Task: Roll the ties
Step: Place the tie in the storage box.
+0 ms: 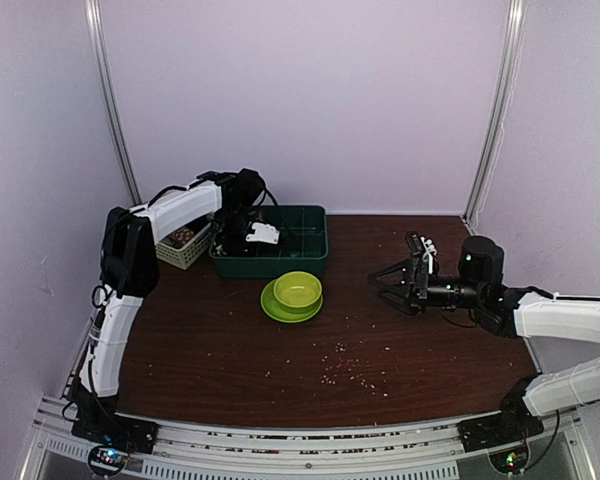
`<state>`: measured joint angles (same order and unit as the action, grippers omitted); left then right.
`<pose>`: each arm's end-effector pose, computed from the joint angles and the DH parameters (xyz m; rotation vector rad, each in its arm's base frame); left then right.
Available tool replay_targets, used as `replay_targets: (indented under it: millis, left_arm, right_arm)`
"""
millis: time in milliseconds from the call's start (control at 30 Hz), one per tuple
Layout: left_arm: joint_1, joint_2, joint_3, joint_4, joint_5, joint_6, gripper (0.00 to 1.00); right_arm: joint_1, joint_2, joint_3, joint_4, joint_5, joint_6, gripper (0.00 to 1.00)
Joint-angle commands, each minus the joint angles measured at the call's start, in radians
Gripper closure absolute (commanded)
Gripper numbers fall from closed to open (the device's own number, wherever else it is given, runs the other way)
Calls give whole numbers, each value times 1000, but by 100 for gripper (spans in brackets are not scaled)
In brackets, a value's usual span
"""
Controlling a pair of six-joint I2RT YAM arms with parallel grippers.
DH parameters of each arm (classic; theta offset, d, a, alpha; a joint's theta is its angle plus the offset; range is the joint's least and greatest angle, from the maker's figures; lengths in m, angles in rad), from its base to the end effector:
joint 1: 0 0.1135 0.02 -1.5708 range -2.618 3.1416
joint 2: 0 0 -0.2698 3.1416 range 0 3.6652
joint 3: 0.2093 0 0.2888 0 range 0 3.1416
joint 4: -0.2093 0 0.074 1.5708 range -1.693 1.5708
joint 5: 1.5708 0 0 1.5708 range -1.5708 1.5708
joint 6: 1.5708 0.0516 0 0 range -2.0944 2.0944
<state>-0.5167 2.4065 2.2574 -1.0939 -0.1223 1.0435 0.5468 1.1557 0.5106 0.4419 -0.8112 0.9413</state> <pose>0.4802 -0.2656 0.1933 1.9789 2.0409 0.2904 0.2200 0.1777 0.2164 -0.2900 2.0670 1.7098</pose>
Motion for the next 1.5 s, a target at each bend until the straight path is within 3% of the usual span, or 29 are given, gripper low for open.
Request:
replay_targets:
  millis: [0,233,333,467,500,1167,1367,1467]
  left_arm:
    - [14,68,33,83,-175,67,100]
    - [18,123,50,161,-162,120,97]
    - [24,132,47,172,-154,118,78]
    - [25,108,38,175,-162,113,35]
    - [23,95,34,175,-162,116,30]
    - [23,-45,13,73,-109,182,27]
    - [23,-70,11,74,-104,188,23]
    - [24,-85,4,72,-92,186,16]
  right_arm:
    - [-7,2,-10,32,-8,6,0]
    - [-7,7,-9,28,-8,3,0]
    - [-8,6,-8,27,-7,2,0]
    - [-8,1,-10,25,-8,4,0]
    - [-8,1,-10,26,-7,5,0]
    - [-8,5,-9,38,-6,13,0]
    - [-8,23,-6,55,-5,24,0]
    - [-8,30,-5,67,-8,34,0]
